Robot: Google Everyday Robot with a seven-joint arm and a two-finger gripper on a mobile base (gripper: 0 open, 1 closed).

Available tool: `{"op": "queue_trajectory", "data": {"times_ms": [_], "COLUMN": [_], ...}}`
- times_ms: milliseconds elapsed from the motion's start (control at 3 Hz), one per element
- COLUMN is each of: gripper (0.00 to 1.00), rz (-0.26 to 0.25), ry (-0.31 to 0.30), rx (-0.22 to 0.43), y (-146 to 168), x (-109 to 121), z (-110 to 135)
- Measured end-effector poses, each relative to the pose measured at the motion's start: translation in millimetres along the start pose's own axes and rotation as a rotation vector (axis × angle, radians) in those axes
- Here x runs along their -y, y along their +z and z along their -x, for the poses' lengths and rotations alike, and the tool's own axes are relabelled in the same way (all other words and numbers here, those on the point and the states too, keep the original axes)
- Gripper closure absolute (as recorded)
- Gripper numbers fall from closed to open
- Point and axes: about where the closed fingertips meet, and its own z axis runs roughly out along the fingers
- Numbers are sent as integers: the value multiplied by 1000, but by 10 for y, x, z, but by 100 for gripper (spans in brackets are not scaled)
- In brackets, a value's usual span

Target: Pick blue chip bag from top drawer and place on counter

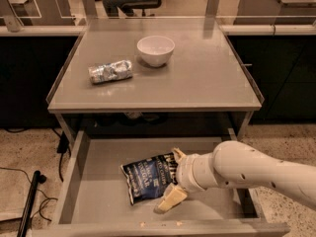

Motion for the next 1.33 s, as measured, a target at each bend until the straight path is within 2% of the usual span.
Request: {"op": "queue_trajectory", "data": {"times_ms": [333, 667, 1333], "gripper": [0, 19, 65], "rz": [-15, -15, -14], "ry": [-1, -1, -1], "rx": [3, 3, 3], "y": [27, 27, 27], "x": [42, 42, 42], "z": [-11, -11, -10]}}
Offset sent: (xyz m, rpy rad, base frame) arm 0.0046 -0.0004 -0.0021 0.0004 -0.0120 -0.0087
